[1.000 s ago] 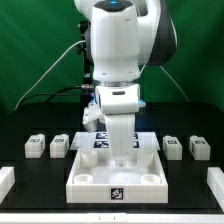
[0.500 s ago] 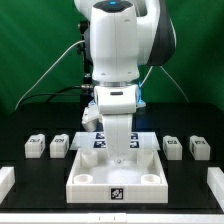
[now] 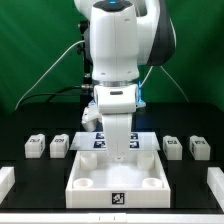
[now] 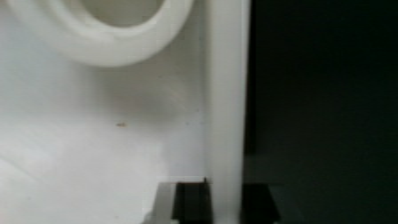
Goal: Assemble one leg
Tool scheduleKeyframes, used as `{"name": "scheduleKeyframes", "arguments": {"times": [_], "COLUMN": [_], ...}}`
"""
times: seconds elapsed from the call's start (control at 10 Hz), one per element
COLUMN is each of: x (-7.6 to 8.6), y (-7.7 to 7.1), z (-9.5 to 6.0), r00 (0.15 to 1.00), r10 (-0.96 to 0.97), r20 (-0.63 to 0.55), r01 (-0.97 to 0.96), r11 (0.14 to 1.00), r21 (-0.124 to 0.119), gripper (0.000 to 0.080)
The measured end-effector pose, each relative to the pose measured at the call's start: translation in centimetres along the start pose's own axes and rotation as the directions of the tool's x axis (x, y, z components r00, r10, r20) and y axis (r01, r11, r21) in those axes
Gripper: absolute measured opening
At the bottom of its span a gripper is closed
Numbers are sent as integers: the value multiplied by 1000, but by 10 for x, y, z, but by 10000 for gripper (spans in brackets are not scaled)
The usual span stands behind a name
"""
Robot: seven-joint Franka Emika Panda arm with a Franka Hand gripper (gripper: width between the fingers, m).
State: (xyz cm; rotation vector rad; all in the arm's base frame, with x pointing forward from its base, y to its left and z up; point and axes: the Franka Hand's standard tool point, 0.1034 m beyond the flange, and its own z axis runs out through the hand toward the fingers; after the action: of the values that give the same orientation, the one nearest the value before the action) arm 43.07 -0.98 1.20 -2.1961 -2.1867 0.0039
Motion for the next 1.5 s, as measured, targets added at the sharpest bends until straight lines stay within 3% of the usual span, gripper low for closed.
{"name": "scheduleKeyframes", "arguments": {"times": [0.5,0.8,1.0,1.5], "x": [4,61,81,80], "y": [3,36,57,64], "z": [-1,-4,-6,0], "r00": [1000,999,999,998], "r10": [8,25,16,30], "r20": [0,-30,-46,-52], "r01": [-8,-26,-18,-32], "r11": [1000,999,999,999], "r21": [-2,-22,-40,-39], "gripper": [58,59,59,59]}}
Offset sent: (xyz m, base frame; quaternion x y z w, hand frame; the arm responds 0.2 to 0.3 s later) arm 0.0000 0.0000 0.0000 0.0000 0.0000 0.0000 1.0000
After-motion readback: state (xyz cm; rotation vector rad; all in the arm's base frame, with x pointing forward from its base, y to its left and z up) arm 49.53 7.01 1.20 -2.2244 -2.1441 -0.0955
